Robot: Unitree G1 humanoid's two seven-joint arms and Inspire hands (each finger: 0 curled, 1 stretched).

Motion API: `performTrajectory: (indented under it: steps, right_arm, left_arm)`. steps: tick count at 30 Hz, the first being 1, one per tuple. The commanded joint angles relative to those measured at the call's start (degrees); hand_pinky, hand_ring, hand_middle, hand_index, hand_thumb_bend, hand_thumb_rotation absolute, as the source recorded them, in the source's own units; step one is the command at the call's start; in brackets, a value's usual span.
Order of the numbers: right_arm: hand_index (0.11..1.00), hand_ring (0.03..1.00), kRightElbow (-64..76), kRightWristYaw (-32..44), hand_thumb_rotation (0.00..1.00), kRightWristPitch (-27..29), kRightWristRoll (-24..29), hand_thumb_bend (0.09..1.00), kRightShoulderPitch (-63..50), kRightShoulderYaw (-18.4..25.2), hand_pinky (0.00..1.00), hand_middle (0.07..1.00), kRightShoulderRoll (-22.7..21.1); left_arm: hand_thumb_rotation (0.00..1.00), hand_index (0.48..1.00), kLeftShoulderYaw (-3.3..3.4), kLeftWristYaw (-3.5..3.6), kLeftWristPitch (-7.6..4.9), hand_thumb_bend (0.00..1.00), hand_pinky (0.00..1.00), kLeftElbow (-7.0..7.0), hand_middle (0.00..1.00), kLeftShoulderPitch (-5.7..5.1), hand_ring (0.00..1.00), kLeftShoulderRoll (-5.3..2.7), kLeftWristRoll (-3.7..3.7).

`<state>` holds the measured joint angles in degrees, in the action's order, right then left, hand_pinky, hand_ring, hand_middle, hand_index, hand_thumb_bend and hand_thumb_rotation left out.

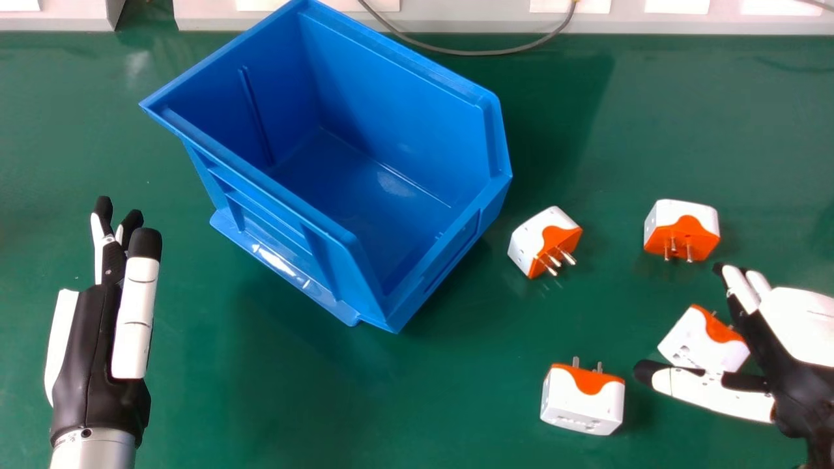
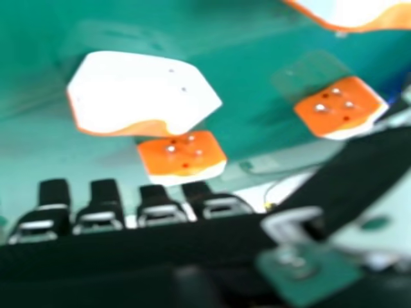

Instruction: Pick all objects and put in blue box

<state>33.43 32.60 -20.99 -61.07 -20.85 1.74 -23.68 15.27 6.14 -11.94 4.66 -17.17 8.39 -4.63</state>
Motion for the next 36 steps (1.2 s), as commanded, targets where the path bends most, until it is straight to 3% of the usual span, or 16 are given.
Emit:
performTrajectory:
  steps: [1, 6, 14, 19, 29, 33, 36]
  right_arm:
    - [0.981, 0.968, -0.5, 0.9, 0.68, -0.1, -1.0, 0.565, 1.8, 0.0, 0.93, 1.0, -1.9]
    - [0.969, 0.966, -4.0, 2.2, 0.62, 0.9, -0.3, 0.553, 4.8, 0.2, 0.93, 0.999, -5.0]
    - [0.949, 0.953, -4.5, 5.9, 0.56, -0.9, -0.8, 0.55, 6.2, -0.3, 0.92, 0.985, -6.3]
    - [0.936, 0.94, -5.7, 8.8, 0.52, -2.3, -0.7, 0.538, 7.9, -0.1, 0.91, 0.975, -7.6]
    - [0.906, 0.907, -8.7, 13.1, 0.51, -4.2, -1.1, 0.534, 11.8, -1.0, 0.89, 0.943, -10.4]
    - [0.89, 0.888, -11.0, 14.4, 0.51, -5.0, -0.7, 0.534, 14.2, -1.5, 0.87, 0.926, -11.3]
    - [0.88, 0.878, -12.6, 15.0, 0.5, -5.8, -0.5, 0.531, 15.7, -2.1, 0.85, 0.92, -11.6]
  left_arm:
    - [1.0, 1.0, 0.8, 0.15, -0.42, 0.76, 1.0, 1.11, 1.0, -0.24, 1.0, 0.91, -0.65]
    - [1.0, 1.0, 1.07, 0.42, -0.12, 0.76, 1.0, 2.17, 1.0, -1.02, 1.0, 0.85, -0.72]
    - [1.0, 1.0, 1.37, 0.88, 0.36, 0.76, 1.0, 3.45, 1.0, -2.08, 1.0, 1.04, -0.85]
    - [1.0, 1.0, 1.66, 1.24, 0.57, 0.77, 1.0, 3.56, 1.0, -2.17, 1.0, 1.21, -0.79]
    - [1.0, 1.0, 1.72, 1.13, 1.78, 0.77, 1.0, 4.83, 1.0, -2.61, 1.0, 1.56, -0.61]
    - [1.0, 1.0, 2.04, 1.35, 1.08, 0.77, 1.0, 3.19, 1.0, -2.12, 1.0, 1.87, -0.77]
    - [1.0, 1.0, 1.99, 1.32, 1.11, 0.77, 1.0, 3.32, 1.0, -2.14, 1.0, 1.8, -0.74]
